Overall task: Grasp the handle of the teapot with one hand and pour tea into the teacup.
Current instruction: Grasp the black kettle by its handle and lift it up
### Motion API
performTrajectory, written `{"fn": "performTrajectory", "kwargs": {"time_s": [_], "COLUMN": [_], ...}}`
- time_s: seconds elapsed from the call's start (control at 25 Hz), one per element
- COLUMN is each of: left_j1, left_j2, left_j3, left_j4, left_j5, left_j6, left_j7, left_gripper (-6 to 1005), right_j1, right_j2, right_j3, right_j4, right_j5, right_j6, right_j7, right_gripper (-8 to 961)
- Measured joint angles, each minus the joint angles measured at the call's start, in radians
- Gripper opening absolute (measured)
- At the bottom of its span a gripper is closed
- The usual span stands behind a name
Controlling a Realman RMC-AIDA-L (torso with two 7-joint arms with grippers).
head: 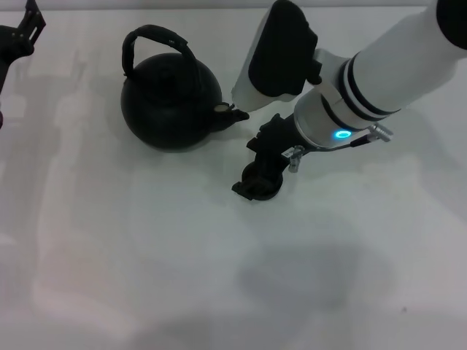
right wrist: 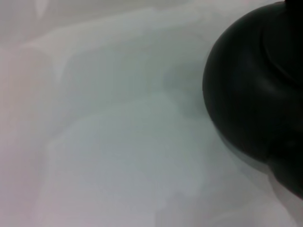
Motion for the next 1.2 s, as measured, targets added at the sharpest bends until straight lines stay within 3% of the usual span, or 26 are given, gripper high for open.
{"fn": "performTrajectory", "kwargs": {"time_s": [0.36, 0.76, 1.0, 1.2], "left_j1": [0.000, 0.007, 0.010, 0.013], "left_j2": [0.001, 0.000, 0.000, -0.004], "left_j3": [0.002, 0.003, 0.004, 0.005], "left_j4": [0.003, -0.006, -0.007, -0.008], "left_j5": [0.002, 0.003, 0.002, 0.002], "left_j6": [0.000, 0.002, 0.002, -0.007], "left_j7": [0.000, 0.000, 0.000, 0.000], "left_gripper": [878, 877, 877, 877], "right_j1": [-0.019, -0.146, -0.188, -0.193], "right_j2": [-0.001, -0.005, -0.007, -0.006], "right_j3": [0.030, 0.369, 0.602, 0.784], "right_j4": [0.001, 0.061, 0.237, 0.512], "right_j5": [0.028, 0.227, 0.470, 0.854], "right_j6": [-0.004, 0.002, -0.002, -0.011], "right_j7": [-0.015, -0.209, -0.384, -0.737], "right_gripper": [848, 846, 845, 844]}}
